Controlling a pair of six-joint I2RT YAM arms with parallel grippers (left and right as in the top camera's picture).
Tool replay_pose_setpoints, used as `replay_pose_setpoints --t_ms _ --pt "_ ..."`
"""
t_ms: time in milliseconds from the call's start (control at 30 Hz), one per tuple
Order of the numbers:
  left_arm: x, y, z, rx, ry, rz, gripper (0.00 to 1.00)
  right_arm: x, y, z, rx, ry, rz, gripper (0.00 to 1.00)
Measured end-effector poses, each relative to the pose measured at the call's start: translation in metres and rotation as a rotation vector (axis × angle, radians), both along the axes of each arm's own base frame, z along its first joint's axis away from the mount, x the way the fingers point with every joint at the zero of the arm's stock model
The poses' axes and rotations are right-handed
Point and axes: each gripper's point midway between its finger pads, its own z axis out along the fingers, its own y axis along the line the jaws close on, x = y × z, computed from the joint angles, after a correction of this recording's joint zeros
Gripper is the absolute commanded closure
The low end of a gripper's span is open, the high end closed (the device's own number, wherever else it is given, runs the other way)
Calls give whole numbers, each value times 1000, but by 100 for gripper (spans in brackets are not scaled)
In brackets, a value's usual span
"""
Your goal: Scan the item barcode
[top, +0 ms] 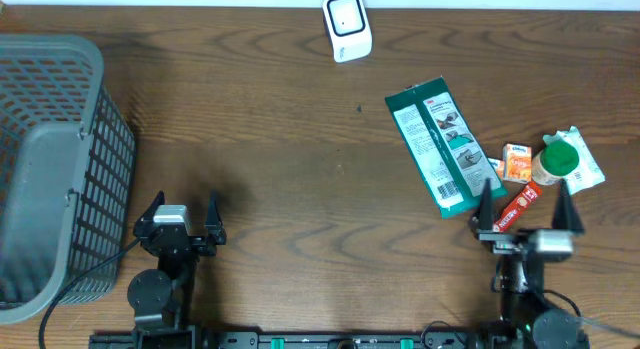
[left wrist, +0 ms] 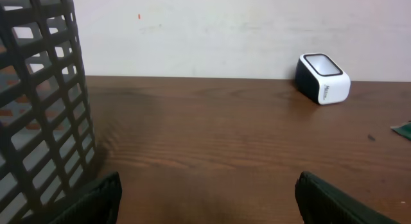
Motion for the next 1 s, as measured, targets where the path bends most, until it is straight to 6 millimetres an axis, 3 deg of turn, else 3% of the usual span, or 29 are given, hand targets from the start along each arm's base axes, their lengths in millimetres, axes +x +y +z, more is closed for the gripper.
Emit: replay_pose_setpoints --t_ms 167,333,1000 --pt "0 0 0 0 0 0 13 14 0 -56 46 226 11 1" --pt "0 0 0 0 0 0 13 15 -1 -106 54 430 4 1" --pt "0 0 0 0 0 0 13 15 -1 -105 36 429 3 1"
